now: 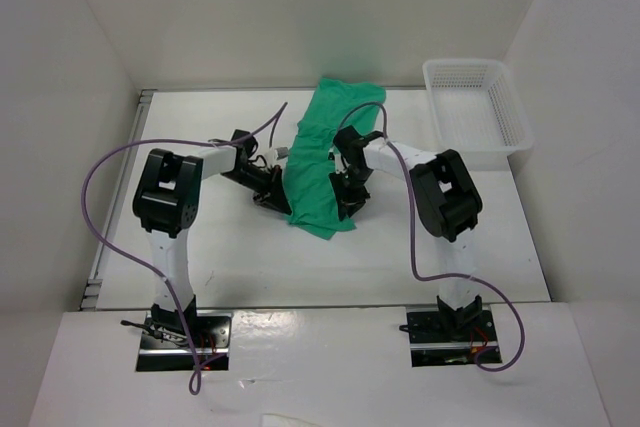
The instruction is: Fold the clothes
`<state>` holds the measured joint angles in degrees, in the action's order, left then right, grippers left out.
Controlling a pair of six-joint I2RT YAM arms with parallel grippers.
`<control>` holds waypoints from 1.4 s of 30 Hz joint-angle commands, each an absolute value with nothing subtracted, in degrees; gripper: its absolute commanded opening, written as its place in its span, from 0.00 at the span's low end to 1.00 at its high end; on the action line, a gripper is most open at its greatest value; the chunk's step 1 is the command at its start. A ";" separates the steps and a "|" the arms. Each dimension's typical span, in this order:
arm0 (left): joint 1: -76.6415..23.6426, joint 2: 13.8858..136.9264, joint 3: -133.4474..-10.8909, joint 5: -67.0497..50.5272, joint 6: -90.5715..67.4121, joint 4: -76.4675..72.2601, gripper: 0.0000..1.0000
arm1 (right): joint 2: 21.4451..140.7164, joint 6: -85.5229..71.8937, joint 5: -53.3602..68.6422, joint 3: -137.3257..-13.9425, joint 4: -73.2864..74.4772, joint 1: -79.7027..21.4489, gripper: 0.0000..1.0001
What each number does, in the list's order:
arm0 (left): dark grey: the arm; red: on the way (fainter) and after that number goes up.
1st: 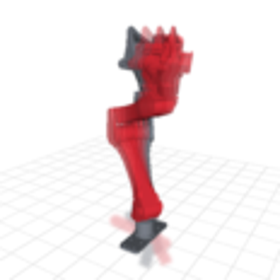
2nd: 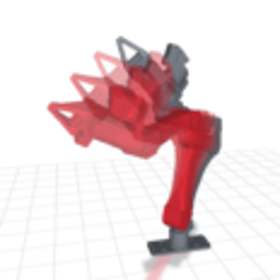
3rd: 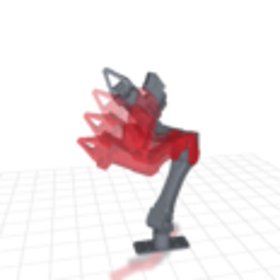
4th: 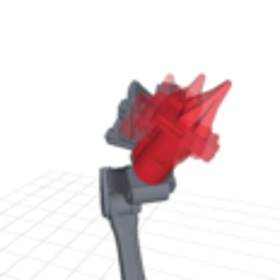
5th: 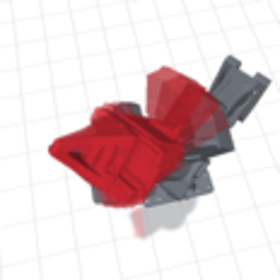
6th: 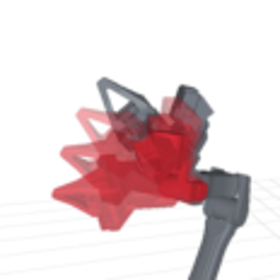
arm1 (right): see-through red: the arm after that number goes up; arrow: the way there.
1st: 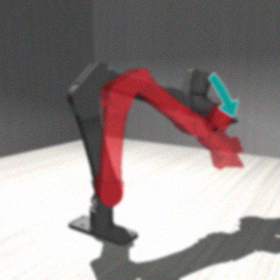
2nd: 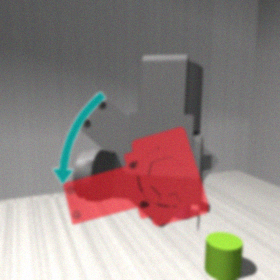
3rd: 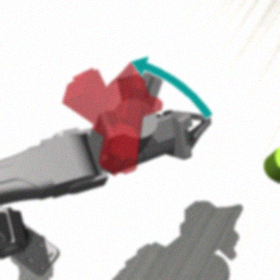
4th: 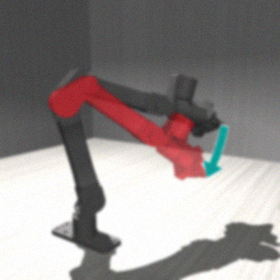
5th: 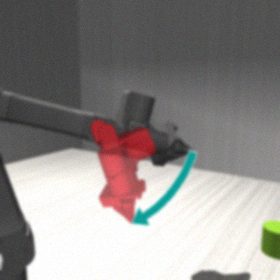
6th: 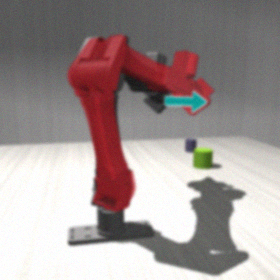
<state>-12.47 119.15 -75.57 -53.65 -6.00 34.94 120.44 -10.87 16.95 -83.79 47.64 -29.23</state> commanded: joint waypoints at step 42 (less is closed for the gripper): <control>-5.19 114.52 -80.86 -51.68 11.34 49.92 0.00 | 109.35 7.11 4.66 -84.74 47.90 -33.04 1.00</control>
